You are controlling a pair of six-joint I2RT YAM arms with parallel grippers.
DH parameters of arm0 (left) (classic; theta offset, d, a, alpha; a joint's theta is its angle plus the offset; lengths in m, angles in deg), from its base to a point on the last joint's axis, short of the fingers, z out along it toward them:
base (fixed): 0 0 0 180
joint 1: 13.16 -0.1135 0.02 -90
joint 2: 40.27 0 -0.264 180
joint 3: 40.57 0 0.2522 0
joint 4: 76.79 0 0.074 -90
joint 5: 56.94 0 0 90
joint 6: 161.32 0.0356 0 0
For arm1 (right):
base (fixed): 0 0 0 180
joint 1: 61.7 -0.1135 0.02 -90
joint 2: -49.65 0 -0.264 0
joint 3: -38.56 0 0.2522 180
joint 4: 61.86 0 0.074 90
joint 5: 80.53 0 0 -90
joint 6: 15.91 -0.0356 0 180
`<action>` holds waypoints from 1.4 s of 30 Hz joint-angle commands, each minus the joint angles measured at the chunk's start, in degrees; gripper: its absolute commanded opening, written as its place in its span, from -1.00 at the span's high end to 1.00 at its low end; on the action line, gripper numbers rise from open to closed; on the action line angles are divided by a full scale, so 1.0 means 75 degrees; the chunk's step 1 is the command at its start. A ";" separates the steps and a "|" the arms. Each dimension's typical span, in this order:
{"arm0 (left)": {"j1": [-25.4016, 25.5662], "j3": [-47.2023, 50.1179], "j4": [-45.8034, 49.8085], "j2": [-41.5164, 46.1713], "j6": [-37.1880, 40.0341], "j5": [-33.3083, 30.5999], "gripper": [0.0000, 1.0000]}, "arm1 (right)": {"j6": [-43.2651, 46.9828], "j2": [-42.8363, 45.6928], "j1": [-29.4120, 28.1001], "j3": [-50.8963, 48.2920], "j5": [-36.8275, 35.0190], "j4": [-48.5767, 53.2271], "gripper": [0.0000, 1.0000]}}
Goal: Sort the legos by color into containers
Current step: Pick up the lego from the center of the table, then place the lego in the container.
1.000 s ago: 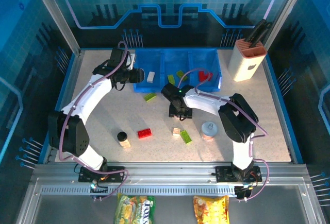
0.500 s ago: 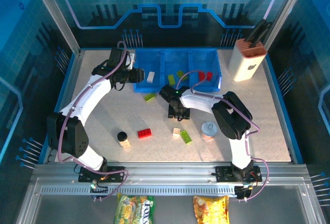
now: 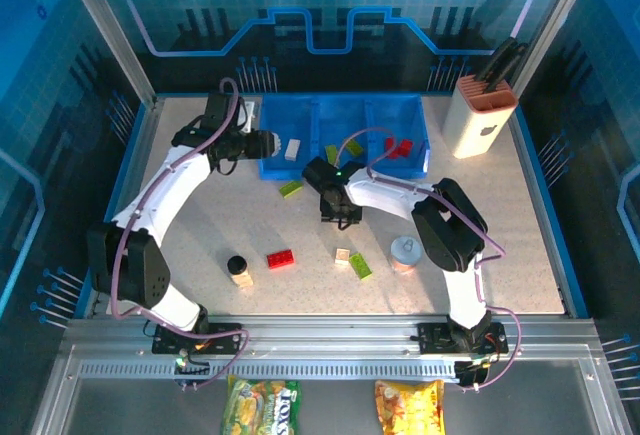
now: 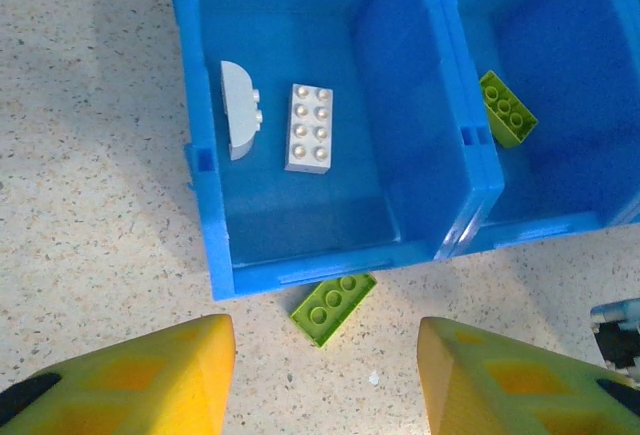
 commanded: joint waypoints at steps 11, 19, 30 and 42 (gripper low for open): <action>-0.0693 0.0200 -0.0304 0.0432 -0.0426 0.0496 -0.04 | 0.1274 -0.0940 -0.0552 0.2428 -0.0114 -0.0020 0.08; -0.0817 0.0249 -0.0362 0.0536 -0.0489 0.0530 -0.04 | 0.1869 -0.1600 -0.0510 0.3507 -0.0038 -0.0713 0.08; -0.0888 0.0268 -0.0374 0.0607 -0.0489 0.0549 -0.04 | 0.2161 -0.2433 -0.0212 0.4686 0.0004 -0.1313 0.10; -0.0887 0.0306 -0.0386 0.0623 -0.0479 0.0532 -0.05 | 0.2316 -0.3840 0.0056 0.6115 0.0233 -0.1427 0.09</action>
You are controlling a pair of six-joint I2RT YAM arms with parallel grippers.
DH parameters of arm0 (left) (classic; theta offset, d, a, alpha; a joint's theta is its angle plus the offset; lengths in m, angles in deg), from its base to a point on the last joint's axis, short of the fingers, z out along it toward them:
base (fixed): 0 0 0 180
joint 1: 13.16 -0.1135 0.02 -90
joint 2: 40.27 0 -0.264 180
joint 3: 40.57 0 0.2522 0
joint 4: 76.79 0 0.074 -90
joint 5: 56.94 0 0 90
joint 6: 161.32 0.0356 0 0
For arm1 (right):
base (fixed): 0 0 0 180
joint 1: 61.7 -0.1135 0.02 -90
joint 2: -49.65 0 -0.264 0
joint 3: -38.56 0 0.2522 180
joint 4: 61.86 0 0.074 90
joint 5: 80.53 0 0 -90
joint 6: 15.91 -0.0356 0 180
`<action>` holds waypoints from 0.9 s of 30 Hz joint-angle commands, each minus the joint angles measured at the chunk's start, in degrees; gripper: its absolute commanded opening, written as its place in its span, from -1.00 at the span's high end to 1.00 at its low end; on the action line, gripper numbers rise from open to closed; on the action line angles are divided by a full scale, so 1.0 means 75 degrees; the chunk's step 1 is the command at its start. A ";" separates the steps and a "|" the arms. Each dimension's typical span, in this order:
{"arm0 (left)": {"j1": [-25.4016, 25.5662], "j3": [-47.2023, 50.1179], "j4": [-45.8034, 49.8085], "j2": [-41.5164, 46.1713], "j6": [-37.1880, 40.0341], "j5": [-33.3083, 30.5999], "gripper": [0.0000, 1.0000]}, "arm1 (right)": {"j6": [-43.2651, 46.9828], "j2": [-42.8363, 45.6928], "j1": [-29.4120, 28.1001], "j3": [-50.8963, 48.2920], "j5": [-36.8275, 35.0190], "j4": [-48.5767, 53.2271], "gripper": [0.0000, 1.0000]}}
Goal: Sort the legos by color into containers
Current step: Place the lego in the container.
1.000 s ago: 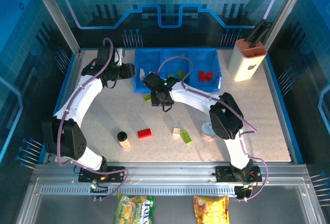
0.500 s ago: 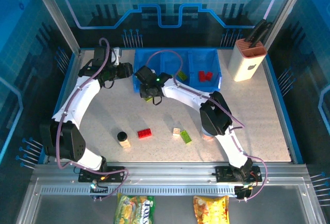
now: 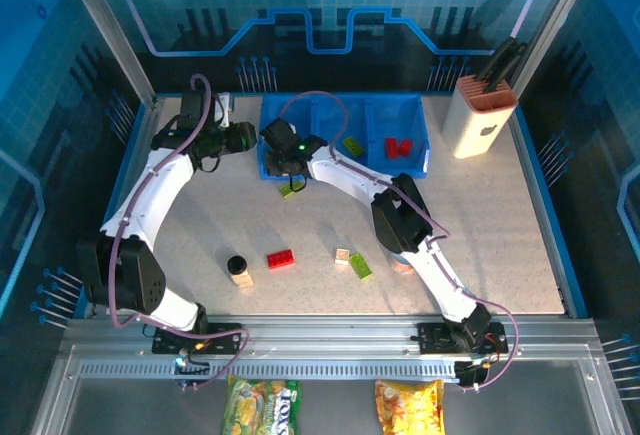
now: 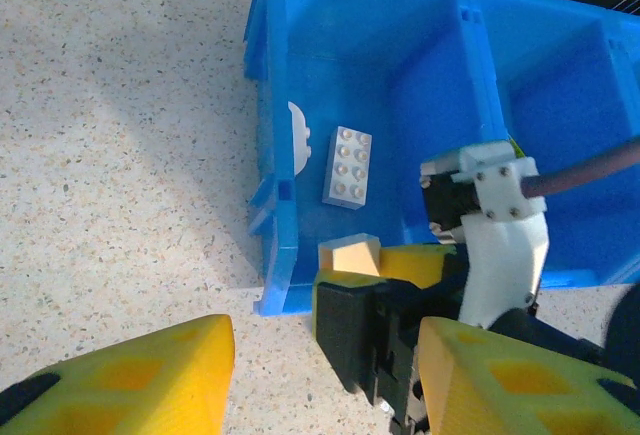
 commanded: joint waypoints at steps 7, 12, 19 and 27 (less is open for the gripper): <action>-0.0080 0.0103 -0.0118 0.0245 -0.0139 0.0154 -0.05 | 0.0134 -0.0579 0.0201 0.0672 0.0184 -0.0113 -0.03; -0.0073 0.0092 -0.0118 0.0240 -0.0142 0.0184 -0.05 | 0.0323 -0.0326 0.0204 0.0632 0.0102 -0.0104 -0.12; -0.0086 0.0071 -0.0106 0.0201 -0.0162 0.0214 -0.05 | 0.0813 0.0392 0.0125 0.0342 -0.0035 -0.0007 -0.12; -0.0086 0.0062 -0.0066 0.0090 -0.0124 0.0286 -0.05 | 0.2234 0.1532 -0.0040 -0.0570 0.0537 0.0260 -0.07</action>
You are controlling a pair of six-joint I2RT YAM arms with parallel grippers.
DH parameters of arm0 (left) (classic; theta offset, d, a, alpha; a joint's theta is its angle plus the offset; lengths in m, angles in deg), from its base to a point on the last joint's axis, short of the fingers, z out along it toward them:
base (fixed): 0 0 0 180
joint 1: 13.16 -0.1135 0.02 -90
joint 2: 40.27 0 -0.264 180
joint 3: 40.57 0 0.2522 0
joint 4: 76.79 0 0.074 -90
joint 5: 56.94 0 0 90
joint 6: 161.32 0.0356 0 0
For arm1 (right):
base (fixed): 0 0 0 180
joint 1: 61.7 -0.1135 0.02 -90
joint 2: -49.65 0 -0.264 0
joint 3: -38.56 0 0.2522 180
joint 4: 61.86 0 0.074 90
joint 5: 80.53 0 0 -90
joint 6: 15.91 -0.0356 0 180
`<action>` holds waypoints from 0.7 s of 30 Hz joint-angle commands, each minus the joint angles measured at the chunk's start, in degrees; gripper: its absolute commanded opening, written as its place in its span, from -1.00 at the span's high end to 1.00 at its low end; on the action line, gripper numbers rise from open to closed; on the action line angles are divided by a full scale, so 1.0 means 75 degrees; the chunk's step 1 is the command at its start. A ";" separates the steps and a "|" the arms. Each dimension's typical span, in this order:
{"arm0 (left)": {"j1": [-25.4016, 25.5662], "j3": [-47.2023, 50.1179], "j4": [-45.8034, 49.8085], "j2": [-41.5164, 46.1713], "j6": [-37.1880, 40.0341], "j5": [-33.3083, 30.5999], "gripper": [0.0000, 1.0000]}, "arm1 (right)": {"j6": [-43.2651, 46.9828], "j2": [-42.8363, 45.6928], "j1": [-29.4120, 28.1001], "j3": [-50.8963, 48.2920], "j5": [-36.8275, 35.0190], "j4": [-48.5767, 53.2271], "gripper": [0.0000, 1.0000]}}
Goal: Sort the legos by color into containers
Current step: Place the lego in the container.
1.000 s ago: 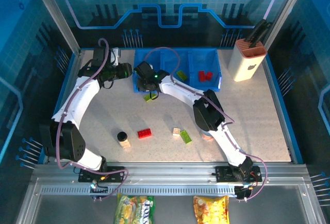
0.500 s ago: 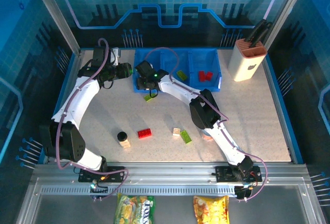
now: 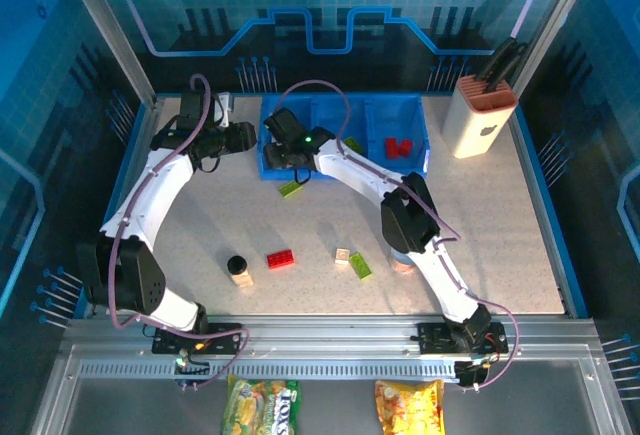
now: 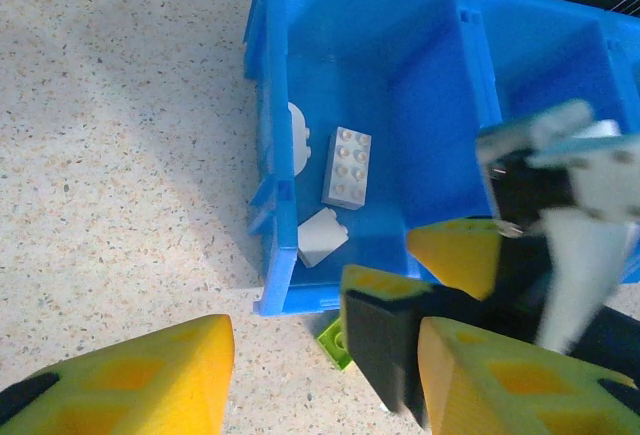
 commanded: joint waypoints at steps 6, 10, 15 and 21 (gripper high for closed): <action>-0.0080 0.0025 -0.0060 -0.0041 -0.0162 0.0381 -0.04 | 0.1987 0.1823 -0.0133 -0.1765 0.1332 0.0027 -0.05; -0.0080 0.0006 -0.0012 -0.0156 -0.0128 0.0417 -0.04 | 0.2876 0.2671 -0.0181 -0.3003 0.1887 -0.0239 -0.06; -0.0084 -0.0048 0.0035 -0.0287 -0.0052 0.0367 -0.04 | 0.4230 0.3569 -0.0189 -0.4546 0.2949 -0.0661 -0.08; -0.0080 -0.0054 0.0047 -0.0382 0.0015 0.0299 -0.04 | 0.5959 0.4094 -0.0204 -0.5785 0.3790 -0.0899 -0.10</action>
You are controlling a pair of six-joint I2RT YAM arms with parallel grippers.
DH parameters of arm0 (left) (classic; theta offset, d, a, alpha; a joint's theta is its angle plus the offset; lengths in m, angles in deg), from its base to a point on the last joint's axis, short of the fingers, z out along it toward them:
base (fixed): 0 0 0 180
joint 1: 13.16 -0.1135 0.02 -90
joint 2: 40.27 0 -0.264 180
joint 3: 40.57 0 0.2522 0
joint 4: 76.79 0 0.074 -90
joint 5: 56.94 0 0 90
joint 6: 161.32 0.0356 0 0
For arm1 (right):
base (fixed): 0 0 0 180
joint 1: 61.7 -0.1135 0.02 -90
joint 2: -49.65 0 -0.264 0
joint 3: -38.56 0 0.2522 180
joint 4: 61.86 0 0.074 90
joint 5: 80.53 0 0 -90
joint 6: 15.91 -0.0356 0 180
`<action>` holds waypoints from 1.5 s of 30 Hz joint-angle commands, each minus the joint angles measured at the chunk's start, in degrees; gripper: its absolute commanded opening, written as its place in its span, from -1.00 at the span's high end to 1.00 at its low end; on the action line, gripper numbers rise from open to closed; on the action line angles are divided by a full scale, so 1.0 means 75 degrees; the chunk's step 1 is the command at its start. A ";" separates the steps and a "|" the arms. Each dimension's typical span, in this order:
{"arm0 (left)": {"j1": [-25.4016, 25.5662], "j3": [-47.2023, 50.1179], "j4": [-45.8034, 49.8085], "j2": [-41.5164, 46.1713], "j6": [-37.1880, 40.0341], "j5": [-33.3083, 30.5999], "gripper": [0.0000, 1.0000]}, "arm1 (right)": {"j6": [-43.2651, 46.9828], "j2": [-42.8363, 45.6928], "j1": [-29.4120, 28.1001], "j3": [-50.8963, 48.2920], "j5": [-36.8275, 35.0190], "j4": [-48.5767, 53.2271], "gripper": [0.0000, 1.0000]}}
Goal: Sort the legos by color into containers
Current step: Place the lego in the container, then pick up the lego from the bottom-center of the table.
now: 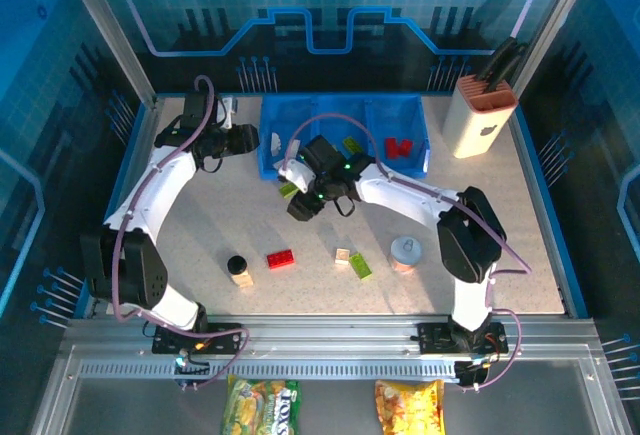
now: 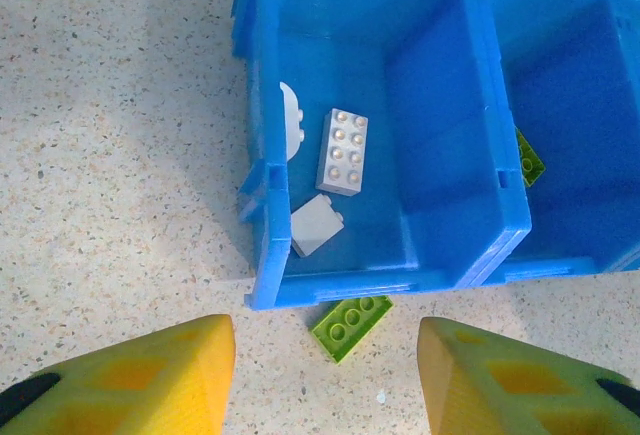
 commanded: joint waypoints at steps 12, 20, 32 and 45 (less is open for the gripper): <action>-0.0101 -0.0057 0.0007 -0.0144 -0.0051 0.0156 -0.04 | 0.4649 -0.0007 -0.1045 -0.1121 0.0962 -0.0568 -0.20; -0.0095 -0.0041 -0.0005 -0.0055 -0.0074 0.0186 -0.04 | 0.4672 -0.0669 -0.1498 -0.1011 0.0707 -0.1190 -0.30; -0.0099 -0.0066 0.0017 -0.0150 -0.0039 0.0151 -0.04 | 0.4604 -0.1326 -0.1521 -0.1094 0.0482 -0.1490 -0.30; -0.0089 -0.0085 0.0041 -0.0178 -0.0036 0.0139 -0.04 | 0.4713 -0.1435 -0.1382 -0.1018 0.0538 -0.0918 0.14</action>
